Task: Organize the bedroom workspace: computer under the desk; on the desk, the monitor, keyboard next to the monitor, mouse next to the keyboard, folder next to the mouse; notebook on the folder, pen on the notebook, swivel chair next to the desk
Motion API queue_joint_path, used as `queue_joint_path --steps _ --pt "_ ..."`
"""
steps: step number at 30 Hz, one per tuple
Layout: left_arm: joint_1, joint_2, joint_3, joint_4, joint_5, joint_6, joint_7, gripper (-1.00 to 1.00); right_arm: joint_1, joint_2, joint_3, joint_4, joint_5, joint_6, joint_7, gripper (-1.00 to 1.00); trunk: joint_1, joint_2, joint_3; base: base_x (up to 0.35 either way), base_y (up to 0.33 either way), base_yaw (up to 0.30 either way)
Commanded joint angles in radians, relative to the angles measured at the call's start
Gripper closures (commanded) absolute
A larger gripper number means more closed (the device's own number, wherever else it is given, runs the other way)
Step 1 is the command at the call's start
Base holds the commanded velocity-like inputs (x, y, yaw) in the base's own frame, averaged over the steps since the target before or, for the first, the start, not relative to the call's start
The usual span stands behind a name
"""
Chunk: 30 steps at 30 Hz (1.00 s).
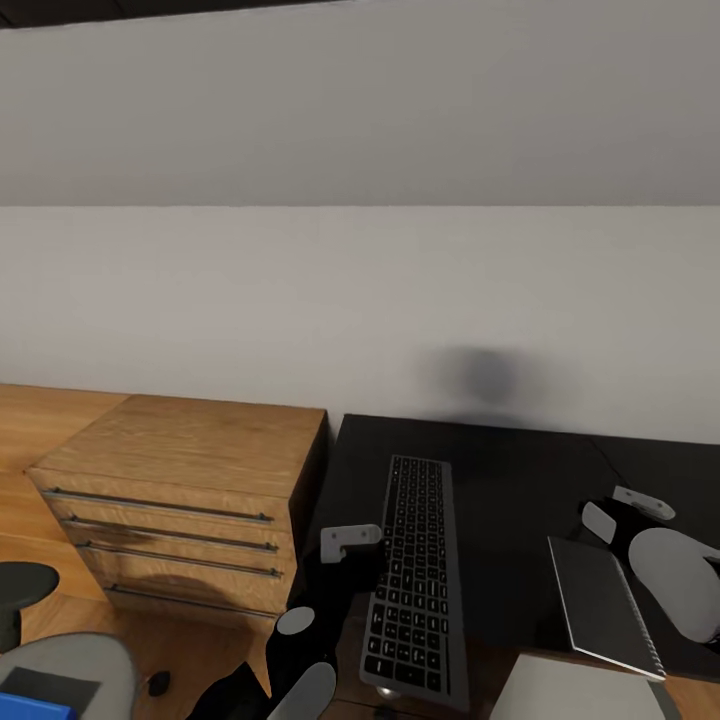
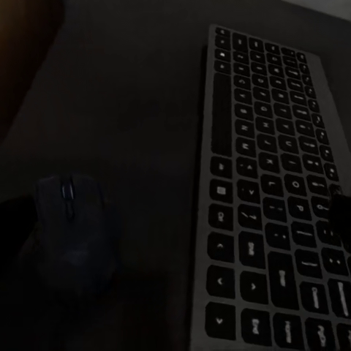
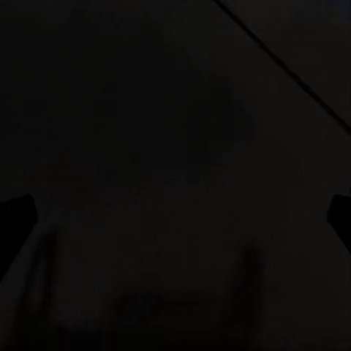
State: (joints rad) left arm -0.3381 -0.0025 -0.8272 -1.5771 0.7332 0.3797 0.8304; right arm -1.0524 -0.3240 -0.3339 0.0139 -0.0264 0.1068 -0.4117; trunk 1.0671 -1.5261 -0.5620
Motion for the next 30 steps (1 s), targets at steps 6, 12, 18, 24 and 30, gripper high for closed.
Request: queue_joint_path --steps 6,12,18,24,30 --pt "-0.001 0.0 -0.001 -0.001 0.005 0.004 0.007 -1.0 -0.001 0.0 0.005 0.001 -0.001 0.004 -0.002 -1.0 0.008 -0.015 -0.007 0.0 0.0 0.0" --pt "-0.001 -0.001 -0.003 -0.001 0.005 0.004 0.02 -1.0 -0.001 0.001 0.011 0.001 -0.001 0.004 -0.002 -1.0 0.031 -0.057 -0.026 0.0 0.0 0.0" --pt "-0.001 -0.001 -0.004 -0.001 0.006 0.004 0.056 -1.0 -0.001 0.002 0.012 0.001 -0.001 0.004 -0.003 -1.0 0.035 -0.064 -0.029 0.0 0.0 0.0" --pt "-0.001 0.003 0.0 -0.001 0.006 0.004 0.064 -1.0 -0.001 0.002 0.012 0.001 -0.001 0.004 -0.003 -1.0 0.035 -0.064 -0.029 0.0 0.0 0.0" --pt "-0.001 0.004 0.002 -0.001 0.005 0.004 0.066 -1.0 -0.001 0.002 0.012 0.001 -0.001 0.004 -0.003 -1.0 0.035 -0.064 -0.029 0.0 0.0 0.0"
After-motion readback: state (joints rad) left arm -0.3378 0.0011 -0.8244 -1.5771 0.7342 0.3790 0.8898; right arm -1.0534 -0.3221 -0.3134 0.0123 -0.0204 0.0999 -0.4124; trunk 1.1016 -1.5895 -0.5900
